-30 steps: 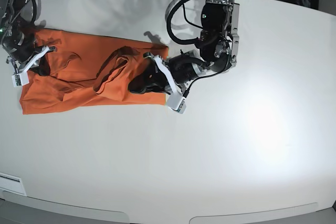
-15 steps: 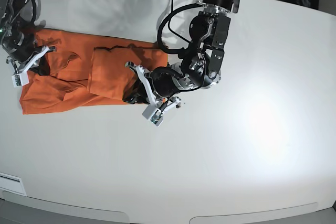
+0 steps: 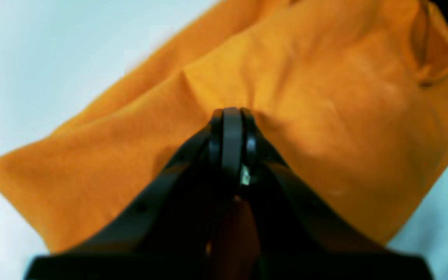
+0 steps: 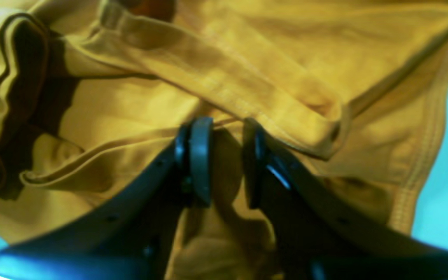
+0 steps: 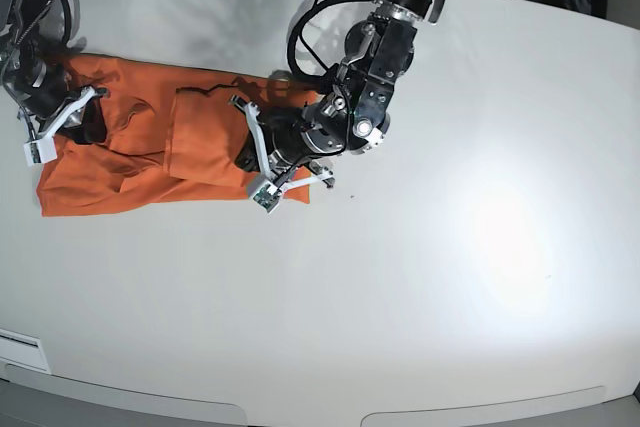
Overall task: Fold the T-shirt properly
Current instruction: 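Lower the folded end onto the strip and open the left gripper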
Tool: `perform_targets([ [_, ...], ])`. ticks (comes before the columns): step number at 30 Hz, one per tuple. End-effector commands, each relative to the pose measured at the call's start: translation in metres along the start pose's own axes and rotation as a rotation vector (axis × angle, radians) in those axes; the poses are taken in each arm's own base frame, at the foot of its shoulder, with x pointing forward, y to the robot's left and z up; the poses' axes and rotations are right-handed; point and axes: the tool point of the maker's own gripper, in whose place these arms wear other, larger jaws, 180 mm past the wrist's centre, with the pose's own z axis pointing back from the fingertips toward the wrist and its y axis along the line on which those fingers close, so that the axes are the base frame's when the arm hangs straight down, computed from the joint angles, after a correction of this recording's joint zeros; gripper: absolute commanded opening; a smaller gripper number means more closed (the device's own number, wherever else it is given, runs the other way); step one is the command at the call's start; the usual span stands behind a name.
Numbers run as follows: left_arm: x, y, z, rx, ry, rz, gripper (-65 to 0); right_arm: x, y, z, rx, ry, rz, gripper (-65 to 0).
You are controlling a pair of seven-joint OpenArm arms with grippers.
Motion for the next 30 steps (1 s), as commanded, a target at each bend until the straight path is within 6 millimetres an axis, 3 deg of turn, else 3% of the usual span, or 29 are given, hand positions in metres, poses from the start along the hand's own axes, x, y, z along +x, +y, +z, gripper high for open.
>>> perform_targets([
  [1,-0.007,0.001,-0.006,0.009,0.043,-0.011,-65.0,0.010,-0.005,0.004,-0.011,-0.010,0.025,-47.1],
  [6,-0.047,0.004,-0.021,0.007,0.139,0.030,-65.0,0.032,-0.007,0.005,-0.007,-0.057,0.050,-47.1],
  [9,-0.072,0.030,-0.010,0.063,0.203,0.026,-65.0,0.060,-0.005,0.013,0.003,-0.123,0.078,-46.5],
  [12,-0.091,0.052,0.003,0.101,0.251,0.009,-65.0,0.086,-0.015,0.025,-0.045,-0.172,0.107,-46.5],
  [15,-0.105,0.069,0.015,0.122,0.282,0.012,-65.0,0.097,-0.034,0.037,-0.107,-0.174,0.096,-38.7],
  [18,-0.116,0.084,0.026,0.143,0.307,0.012,-65.0,0.091,-0.052,0.044,-0.174,-0.131,0.054,-30.4],
  [22,-0.123,0.100,0.039,0.175,0.334,-0.008,-65.0,0.068,-0.064,0.043,-0.195,-0.074,-0.012,-30.2],
  [30,-0.116,0.119,0.069,0.199,0.343,-0.030,-65.0,0.036,-0.053,0.033,-0.070,-0.015,-0.104,-30.2],
])
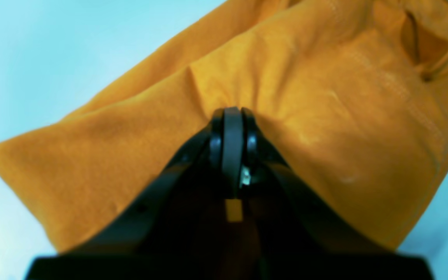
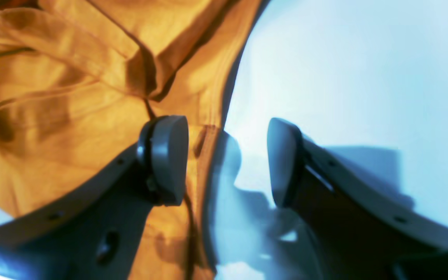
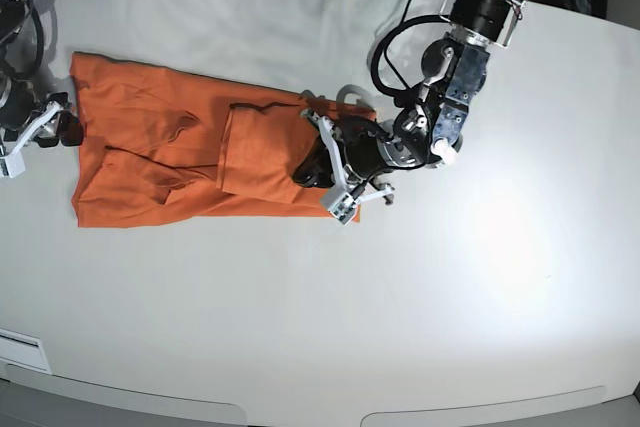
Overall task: Fold the T-shirt properly
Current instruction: 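Lower the folded end onto the strip and open the left gripper, then grasp both ends of the folded bundle with both grippers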
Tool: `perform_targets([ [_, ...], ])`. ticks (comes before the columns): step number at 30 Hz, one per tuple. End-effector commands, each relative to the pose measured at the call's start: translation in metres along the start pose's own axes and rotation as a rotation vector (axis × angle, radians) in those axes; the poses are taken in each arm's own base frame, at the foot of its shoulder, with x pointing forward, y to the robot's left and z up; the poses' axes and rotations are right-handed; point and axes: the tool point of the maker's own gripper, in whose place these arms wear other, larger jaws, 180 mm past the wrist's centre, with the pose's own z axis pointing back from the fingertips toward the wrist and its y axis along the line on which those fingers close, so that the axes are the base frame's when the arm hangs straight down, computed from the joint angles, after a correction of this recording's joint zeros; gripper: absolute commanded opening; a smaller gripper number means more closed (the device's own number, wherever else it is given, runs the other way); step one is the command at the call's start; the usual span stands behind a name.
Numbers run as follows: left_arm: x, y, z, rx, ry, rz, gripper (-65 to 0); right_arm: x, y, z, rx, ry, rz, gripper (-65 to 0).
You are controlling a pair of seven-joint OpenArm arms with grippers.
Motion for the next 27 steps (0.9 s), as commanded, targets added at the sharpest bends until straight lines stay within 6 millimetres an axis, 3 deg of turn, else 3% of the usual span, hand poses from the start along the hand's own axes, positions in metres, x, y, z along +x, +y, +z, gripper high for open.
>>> perform_targets([
  [1,-0.068,0.036,0.020,0.149,0.314,-0.028,-65.0,0.015,-0.003,0.007,0.010,-0.041,0.017,-30.2],
  [6,-0.039,0.032,0.040,0.076,0.231,0.088,-65.0,0.010,0.008,0.003,0.106,-0.058,-0.026,-30.3],
  [10,-0.020,0.039,0.055,0.031,0.154,0.133,-65.0,0.003,0.023,0.000,0.206,-0.057,-0.110,-30.3],
  [18,-0.017,0.065,0.077,0.068,0.127,0.152,-65.0,-0.020,0.048,-0.021,0.297,-0.010,-0.181,-30.3],
  [27,-0.013,0.061,0.079,0.036,0.107,0.155,-65.0,-0.042,0.088,-0.049,0.361,0.105,-0.076,-30.3],
])
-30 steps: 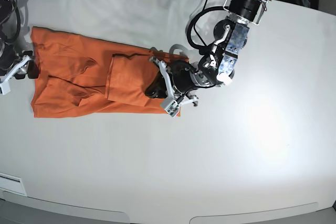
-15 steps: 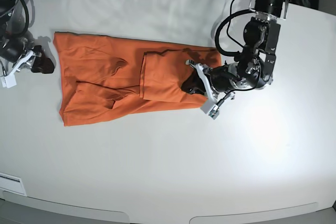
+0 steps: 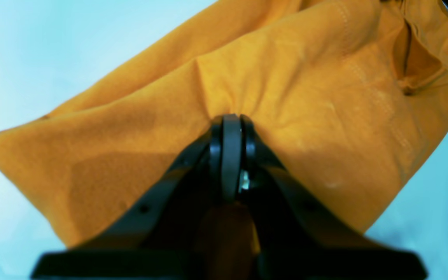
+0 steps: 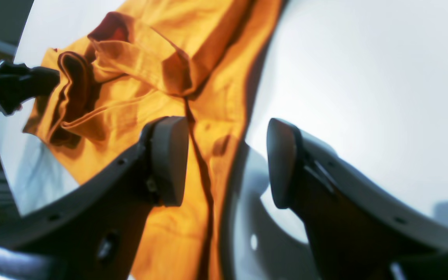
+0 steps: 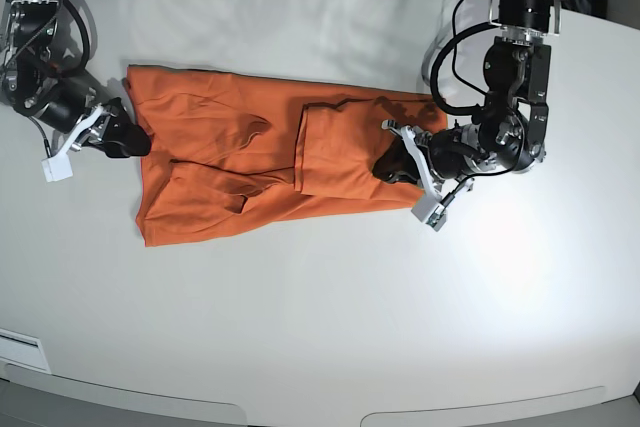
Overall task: Fold the T-shirt properly
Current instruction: 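Grasp both ends of the folded bundle with both grippers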
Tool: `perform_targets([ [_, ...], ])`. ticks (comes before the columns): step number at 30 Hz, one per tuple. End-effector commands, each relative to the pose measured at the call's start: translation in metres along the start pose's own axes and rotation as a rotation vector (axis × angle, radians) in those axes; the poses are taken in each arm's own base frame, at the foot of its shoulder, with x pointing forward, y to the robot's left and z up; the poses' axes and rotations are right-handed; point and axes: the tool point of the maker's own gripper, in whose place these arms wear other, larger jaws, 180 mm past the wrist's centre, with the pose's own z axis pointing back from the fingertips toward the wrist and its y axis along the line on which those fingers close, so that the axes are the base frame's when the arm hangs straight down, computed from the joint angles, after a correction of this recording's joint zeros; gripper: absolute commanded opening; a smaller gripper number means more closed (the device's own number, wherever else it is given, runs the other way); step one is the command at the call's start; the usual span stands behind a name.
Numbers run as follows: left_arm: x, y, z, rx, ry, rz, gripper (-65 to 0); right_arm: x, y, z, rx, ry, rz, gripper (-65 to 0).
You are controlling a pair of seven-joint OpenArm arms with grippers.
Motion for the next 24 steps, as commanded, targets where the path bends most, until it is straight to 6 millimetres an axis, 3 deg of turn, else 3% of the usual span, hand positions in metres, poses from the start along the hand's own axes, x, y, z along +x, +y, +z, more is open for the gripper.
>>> perform_targets([
  [1,-0.005,0.007,0.004,0.028,0.039,-0.012,-65.0,-0.018,-0.008,0.001,-0.046,0.110,0.024,-30.3],
  [14,-0.005,0.000,0.004,-0.013,0.040,-0.016,-65.0,-0.020,0.021,-0.033,0.042,0.200,0.117,-30.3],
  [24,-0.005,0.000,0.004,-0.013,0.040,-0.016,-65.0,-0.021,0.038,-0.052,0.076,0.155,0.101,-30.3],
])
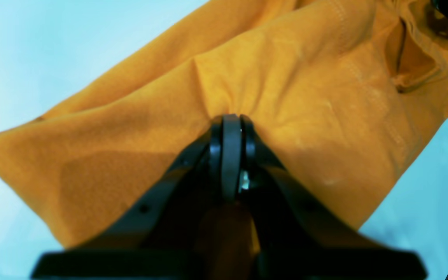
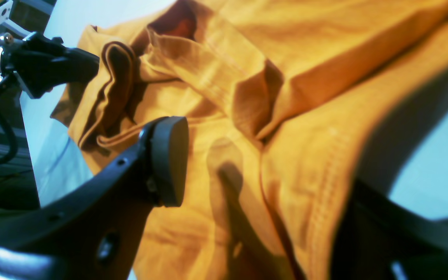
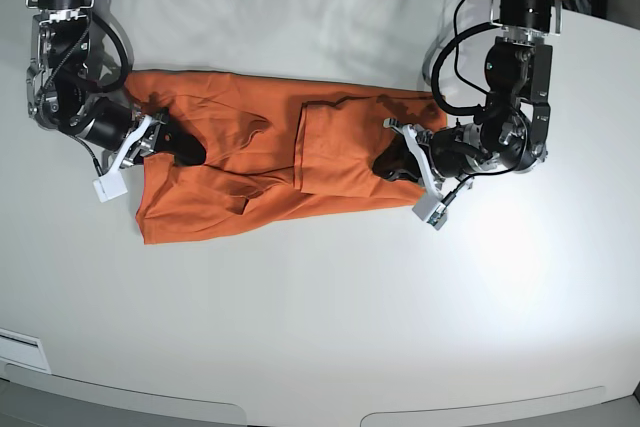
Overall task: Fold the T-shirt properly
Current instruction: 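Grasp both ends of the folded bundle with both grippers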
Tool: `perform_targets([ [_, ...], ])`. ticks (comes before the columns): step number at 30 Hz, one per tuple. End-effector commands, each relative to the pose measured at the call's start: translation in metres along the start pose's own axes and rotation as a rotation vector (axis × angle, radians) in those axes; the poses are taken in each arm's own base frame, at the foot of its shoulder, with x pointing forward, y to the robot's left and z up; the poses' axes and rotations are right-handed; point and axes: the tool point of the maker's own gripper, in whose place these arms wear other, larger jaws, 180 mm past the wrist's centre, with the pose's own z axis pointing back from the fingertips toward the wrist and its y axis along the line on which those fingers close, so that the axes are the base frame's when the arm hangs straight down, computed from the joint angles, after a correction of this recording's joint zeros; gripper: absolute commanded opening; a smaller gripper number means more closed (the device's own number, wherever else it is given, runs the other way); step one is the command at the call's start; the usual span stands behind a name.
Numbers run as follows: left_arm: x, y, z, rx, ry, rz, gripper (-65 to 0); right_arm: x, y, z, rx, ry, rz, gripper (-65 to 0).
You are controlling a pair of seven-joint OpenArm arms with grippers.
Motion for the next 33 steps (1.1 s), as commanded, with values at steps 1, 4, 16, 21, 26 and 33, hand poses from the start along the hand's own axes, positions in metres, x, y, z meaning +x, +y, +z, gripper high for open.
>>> perform_targets([
  [1,-0.003,0.004,0.003,0.019,0.033,-0.017,-65.0,-0.023,-0.011,0.001,-0.060,0.118,0.017,-30.3],
  [4,-0.003,0.004,0.003,0.019,0.033,-0.017,-65.0,-0.025,-0.010,-0.005,-0.069,0.115,0.023,-30.3],
  [16,-0.003,0.004,0.003,0.016,0.031,-0.016,-65.0,-0.010,-0.011,-0.008,-0.079,0.072,0.044,-48.8],
  [21,-0.001,0.002,0.003,0.005,0.023,-0.011,-65.0,-0.009,-0.011,-0.008,-0.079,0.063,0.044,-61.4],
  [26,0.001,-0.003,0.003,-0.021,0.010,-0.027,-65.0,-0.005,-0.011,-0.008,-0.078,0.042,0.046,-65.0],
  [33,0.034,-0.034,0.011,-0.203,-0.103,-0.036,-65.0,0.012,-0.014,-0.009,-0.095,0.047,0.089,-65.0],
])
